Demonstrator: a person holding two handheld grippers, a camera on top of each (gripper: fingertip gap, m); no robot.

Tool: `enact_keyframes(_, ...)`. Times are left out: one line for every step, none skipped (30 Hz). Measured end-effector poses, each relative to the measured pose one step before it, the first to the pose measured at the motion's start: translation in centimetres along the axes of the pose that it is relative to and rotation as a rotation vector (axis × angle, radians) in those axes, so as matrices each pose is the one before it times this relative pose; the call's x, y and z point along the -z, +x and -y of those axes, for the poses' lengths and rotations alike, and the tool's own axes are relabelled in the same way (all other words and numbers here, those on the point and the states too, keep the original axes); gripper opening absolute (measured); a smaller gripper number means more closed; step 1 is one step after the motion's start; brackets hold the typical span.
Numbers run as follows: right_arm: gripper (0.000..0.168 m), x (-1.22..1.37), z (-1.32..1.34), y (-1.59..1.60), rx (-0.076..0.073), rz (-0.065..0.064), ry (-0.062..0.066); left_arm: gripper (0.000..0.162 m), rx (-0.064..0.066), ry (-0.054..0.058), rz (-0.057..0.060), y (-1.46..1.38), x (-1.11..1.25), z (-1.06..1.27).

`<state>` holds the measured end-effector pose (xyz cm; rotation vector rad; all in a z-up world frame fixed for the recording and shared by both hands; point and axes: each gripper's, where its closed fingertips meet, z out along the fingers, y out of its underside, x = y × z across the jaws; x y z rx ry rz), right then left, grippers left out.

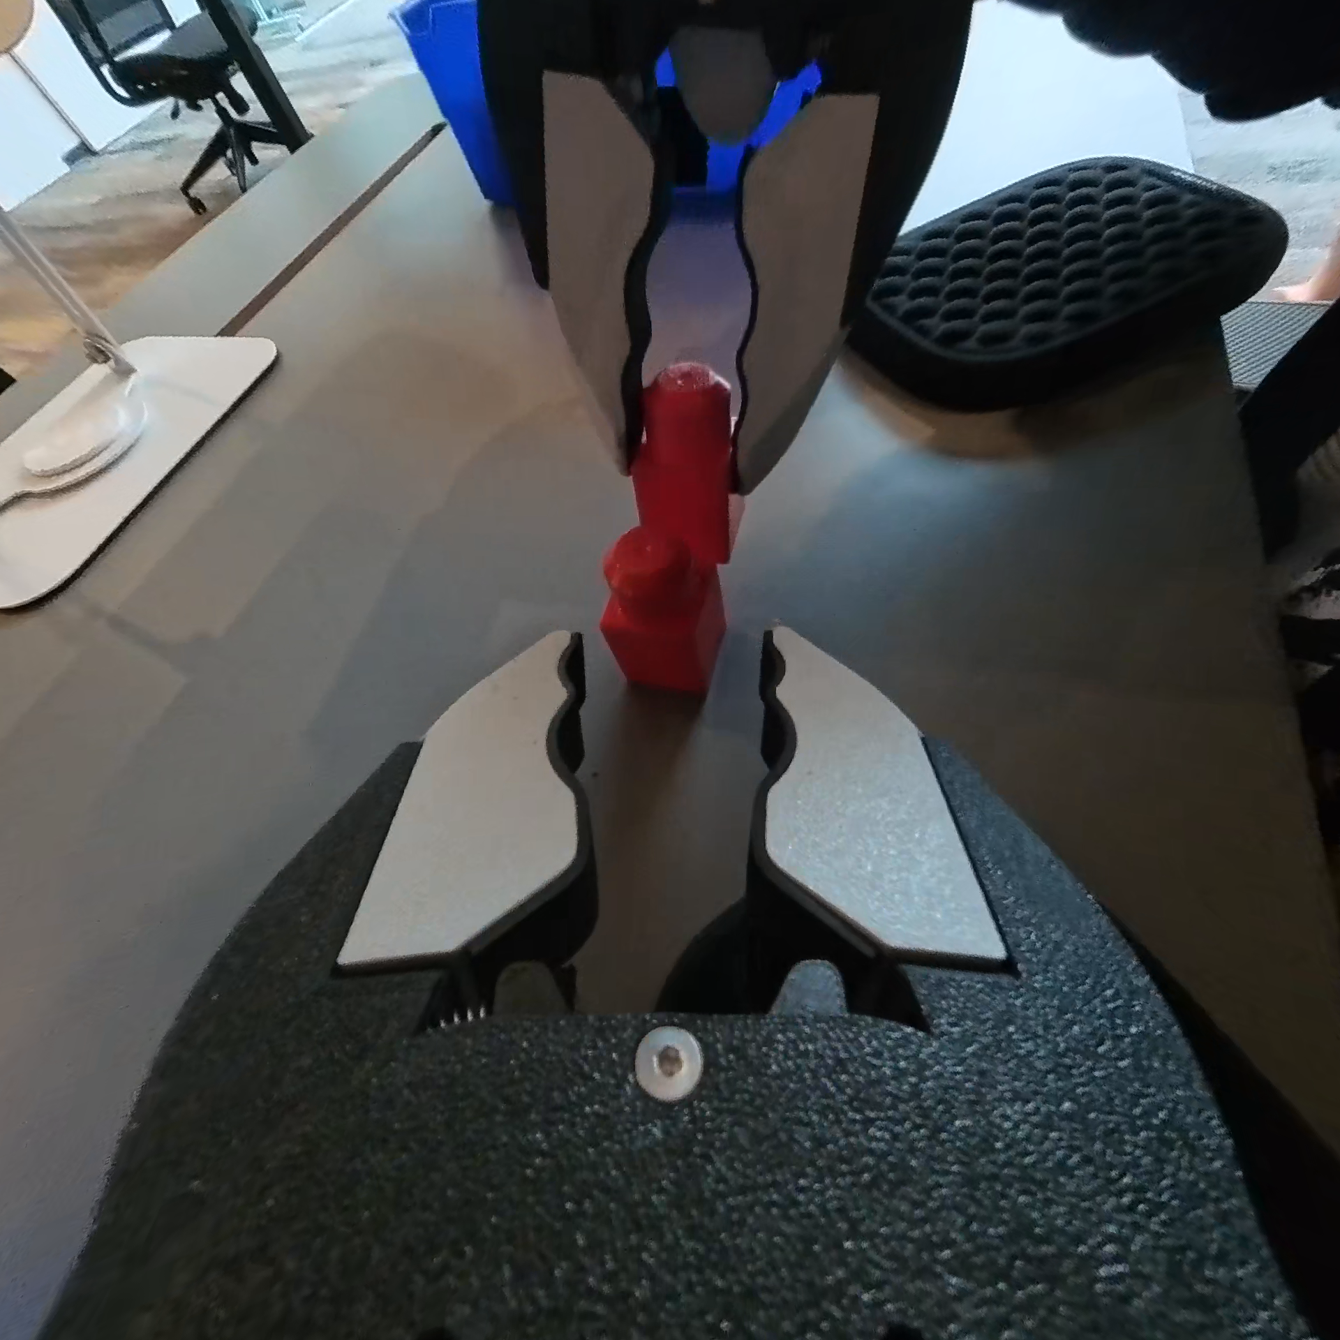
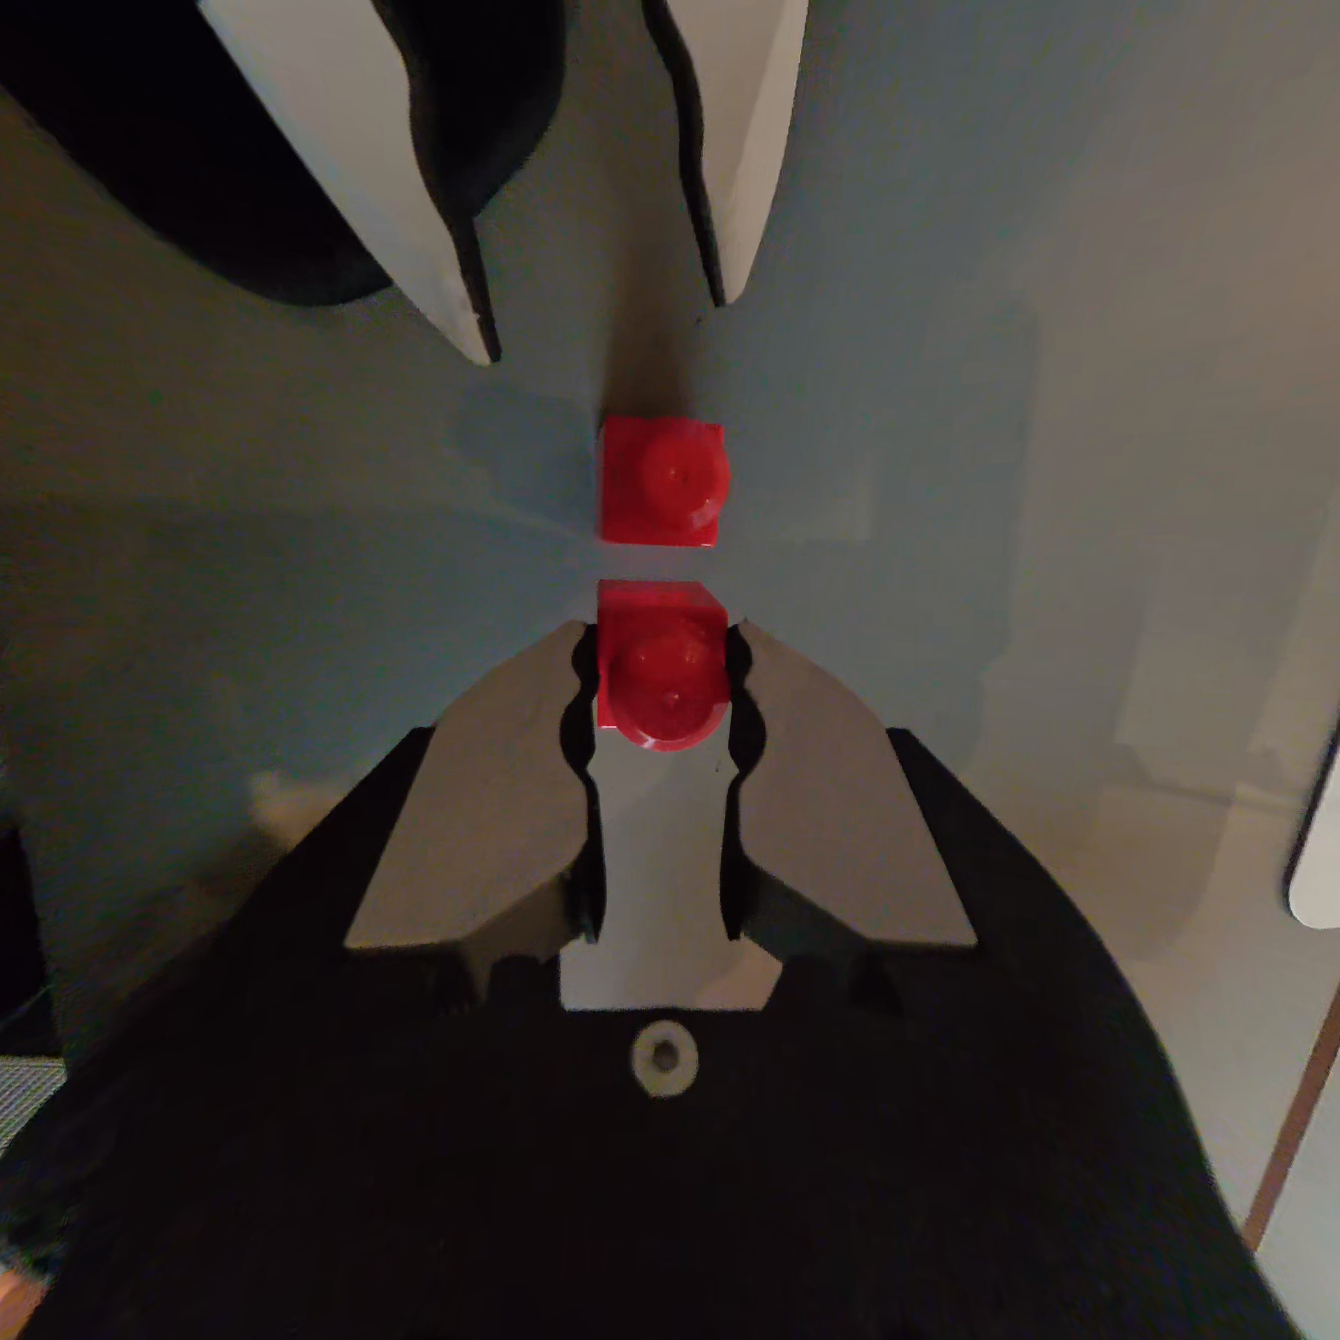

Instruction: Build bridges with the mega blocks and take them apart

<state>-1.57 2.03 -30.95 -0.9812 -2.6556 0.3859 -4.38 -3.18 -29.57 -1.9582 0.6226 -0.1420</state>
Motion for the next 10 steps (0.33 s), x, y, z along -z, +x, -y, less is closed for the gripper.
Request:
enact_keyframes(0.033, -0.246, -0.036, -0.007, -0.0023, 0.0047, -0.0053, 0.047, 0.0032, 0.0027, -0.0020, -0.067, -0.021, -0.079)
enact_keyframes(0.033, -0.204, -0.014, -0.004, -0.0007, 0.0027, -0.0051, 0.047, 0.0037, 0.0042, -0.0015, -0.062, 0.007, -0.042)
enact_keyframes(0.033, -0.190, -0.013, 0.014, 0.0013, 0.0004, -0.0045, 0.047, 0.0042, 0.0053, -0.0021, -0.035, 0.045, -0.015)
enact_keyframes(0.033, -0.180, 0.010, -0.005, 0.0022, 0.0021, -0.0029, 0.047, 0.0046, 0.0047, -0.0019, -0.031, 0.039, -0.015)
enact_keyframes(0.033, -0.167, 0.058, -0.020, -0.0015, 0.0044, -0.0005, 0.047, 0.0036, 0.0034, -0.0011, -0.021, 0.028, -0.038)
enact_keyframes(0.033, -0.152, 0.023, -0.005, -0.0044, 0.0038, -0.0030, 0.047, 0.0016, 0.0030, -0.0007, -0.025, 0.031, -0.051)
enact_keyframes(0.033, -0.140, 0.037, 0.050, -0.0013, -0.0007, -0.0035, 0.047, 0.0011, 0.0034, 0.0008, -0.017, 0.025, -0.040)
enact_keyframes(0.033, -0.128, 0.040, 0.043, -0.0016, -0.0006, -0.0041, 0.047, 0.0014, 0.0032, 0.0021, -0.047, 0.022, -0.042)
enact_keyframes(0.033, -0.117, 0.027, 0.004, -0.0024, 0.0008, -0.0052, 0.047, 0.0010, 0.0029, 0.0016, -0.028, 0.021, -0.030)
enact_keyframes(0.033, -0.105, 0.042, -0.005, -0.0014, 0.0011, -0.0027, 0.047, 0.0012, 0.0037, 0.0015, -0.022, 0.033, -0.005)
